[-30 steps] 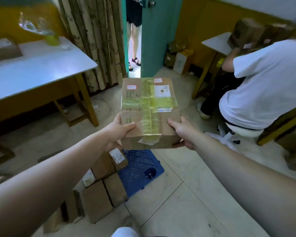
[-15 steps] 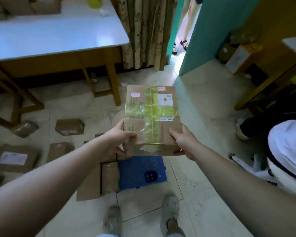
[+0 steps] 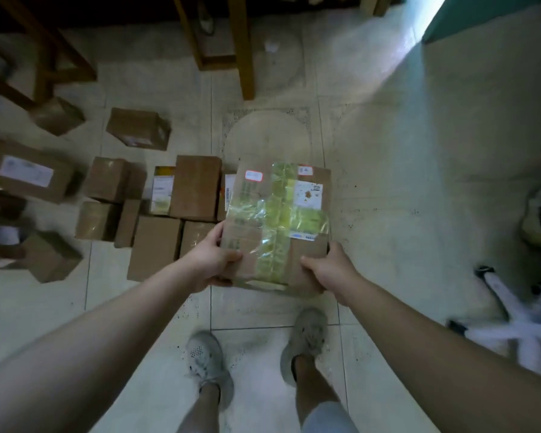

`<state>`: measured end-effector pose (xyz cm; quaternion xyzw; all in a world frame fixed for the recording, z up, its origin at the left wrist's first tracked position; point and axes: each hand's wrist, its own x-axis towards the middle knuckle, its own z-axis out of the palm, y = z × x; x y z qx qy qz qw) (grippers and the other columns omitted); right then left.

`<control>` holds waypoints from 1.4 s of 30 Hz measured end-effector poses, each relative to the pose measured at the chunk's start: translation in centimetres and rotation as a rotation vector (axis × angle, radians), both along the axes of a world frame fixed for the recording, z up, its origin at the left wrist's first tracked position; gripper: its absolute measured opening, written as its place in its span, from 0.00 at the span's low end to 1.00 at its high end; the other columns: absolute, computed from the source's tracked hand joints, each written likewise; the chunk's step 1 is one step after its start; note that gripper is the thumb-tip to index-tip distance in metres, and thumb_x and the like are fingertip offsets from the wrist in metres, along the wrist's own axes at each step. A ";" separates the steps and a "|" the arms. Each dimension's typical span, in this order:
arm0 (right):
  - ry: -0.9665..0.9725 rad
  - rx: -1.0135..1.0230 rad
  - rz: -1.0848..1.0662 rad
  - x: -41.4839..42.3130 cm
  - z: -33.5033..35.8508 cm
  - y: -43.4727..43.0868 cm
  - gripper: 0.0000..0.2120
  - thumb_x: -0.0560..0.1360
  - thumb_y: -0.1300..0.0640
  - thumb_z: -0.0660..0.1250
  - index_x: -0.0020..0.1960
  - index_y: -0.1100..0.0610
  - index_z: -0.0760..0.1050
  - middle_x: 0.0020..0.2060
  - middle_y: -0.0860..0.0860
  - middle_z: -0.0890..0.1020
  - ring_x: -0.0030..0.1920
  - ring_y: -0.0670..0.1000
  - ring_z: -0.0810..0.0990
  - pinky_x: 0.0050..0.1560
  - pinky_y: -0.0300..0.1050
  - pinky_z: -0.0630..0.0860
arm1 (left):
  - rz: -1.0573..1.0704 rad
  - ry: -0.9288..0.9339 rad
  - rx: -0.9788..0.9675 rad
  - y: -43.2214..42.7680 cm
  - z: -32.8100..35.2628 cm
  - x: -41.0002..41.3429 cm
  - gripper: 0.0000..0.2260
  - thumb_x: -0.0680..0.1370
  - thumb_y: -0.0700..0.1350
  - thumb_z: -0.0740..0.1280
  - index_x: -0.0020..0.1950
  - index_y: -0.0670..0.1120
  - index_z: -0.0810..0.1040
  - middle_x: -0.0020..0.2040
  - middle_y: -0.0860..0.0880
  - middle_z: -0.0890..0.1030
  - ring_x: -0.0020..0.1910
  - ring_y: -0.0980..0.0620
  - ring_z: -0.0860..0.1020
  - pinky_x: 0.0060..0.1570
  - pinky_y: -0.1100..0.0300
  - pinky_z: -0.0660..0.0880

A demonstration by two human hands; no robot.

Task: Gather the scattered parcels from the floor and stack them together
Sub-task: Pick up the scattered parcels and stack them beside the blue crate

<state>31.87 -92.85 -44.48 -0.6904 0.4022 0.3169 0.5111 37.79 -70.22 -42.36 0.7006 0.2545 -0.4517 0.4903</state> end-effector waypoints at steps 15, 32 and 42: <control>0.113 -0.079 -0.113 -2.4 -23.3 3.5 0.23 0.72 0.57 0.73 0.61 0.60 0.66 0.54 0.57 0.76 0.51 0.57 0.78 0.50 0.61 0.80 | -0.201 0.015 0.167 2.9 -23.8 -2.1 0.31 0.76 0.35 0.65 0.72 0.61 0.62 0.54 0.51 0.72 0.50 0.45 0.75 0.48 0.44 0.78; -0.161 -0.420 0.418 1.9 -30.5 -0.9 0.45 0.74 0.47 0.69 0.78 0.49 0.41 0.78 0.57 0.44 0.76 0.56 0.47 0.74 0.53 0.51 | 0.173 -0.118 0.334 2.2 -31.1 -6.9 0.41 0.73 0.48 0.72 0.77 0.56 0.48 0.72 0.49 0.64 0.64 0.43 0.70 0.60 0.44 0.73; 0.014 -0.350 0.370 -2.6 -31.1 0.0 0.36 0.74 0.48 0.70 0.74 0.55 0.55 0.62 0.59 0.69 0.58 0.60 0.73 0.49 0.45 0.69 | 0.013 -0.167 0.255 1.1 -31.3 -3.0 0.25 0.75 0.47 0.69 0.71 0.53 0.66 0.63 0.49 0.72 0.54 0.48 0.77 0.44 0.58 0.77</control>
